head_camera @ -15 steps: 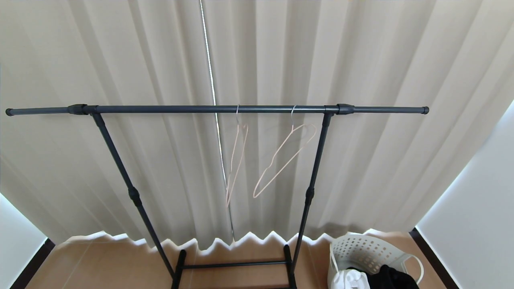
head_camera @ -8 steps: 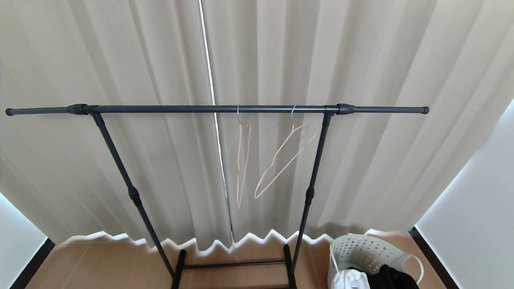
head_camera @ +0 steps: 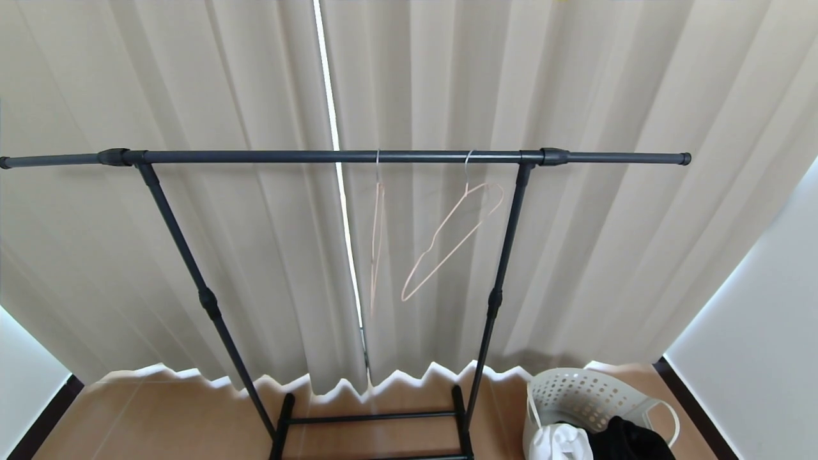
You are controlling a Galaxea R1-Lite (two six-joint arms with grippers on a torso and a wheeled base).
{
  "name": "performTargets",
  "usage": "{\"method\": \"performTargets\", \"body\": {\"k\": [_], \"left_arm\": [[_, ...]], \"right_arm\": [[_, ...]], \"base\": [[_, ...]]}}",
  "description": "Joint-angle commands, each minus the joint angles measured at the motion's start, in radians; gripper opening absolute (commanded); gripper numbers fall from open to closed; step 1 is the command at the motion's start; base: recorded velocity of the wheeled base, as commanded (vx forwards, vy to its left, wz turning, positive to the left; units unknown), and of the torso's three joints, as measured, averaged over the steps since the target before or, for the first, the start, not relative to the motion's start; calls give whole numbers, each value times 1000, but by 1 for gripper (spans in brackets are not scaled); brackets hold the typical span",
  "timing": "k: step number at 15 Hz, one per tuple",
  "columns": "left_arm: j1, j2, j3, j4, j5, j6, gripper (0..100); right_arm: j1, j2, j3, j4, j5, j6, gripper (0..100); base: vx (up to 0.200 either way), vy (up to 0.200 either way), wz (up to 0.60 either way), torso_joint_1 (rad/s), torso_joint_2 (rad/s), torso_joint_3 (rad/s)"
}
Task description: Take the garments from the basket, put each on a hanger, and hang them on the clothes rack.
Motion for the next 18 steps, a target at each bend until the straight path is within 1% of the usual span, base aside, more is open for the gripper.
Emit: {"method": "performTargets", "body": {"k": [1, 2, 5, 14, 18], "left_arm": [[0, 1, 2, -3, 34, -8, 100], [0, 1, 4, -6, 54, -8, 100], [0, 1, 4, -6, 63, -15, 100], [0, 1, 2, -6, 63, -21, 100], [0, 1, 2, -6, 63, -21, 100]], "right_arm": [[0, 1, 0, 0, 1, -3, 100], [0, 1, 0, 0, 1, -5, 100], [0, 1, 0, 0, 1, 1, 100], [0, 1, 0, 0, 0, 7, 100], [0, 1, 0, 0, 0, 6, 100]], "base": [[0, 0, 0, -144, 344, 193], [0, 0, 0, -149, 344, 178], [0, 0, 0, -152, 346, 185], [0, 0, 0, -160, 372, 207], [0, 0, 0, -222, 531, 311]]}}
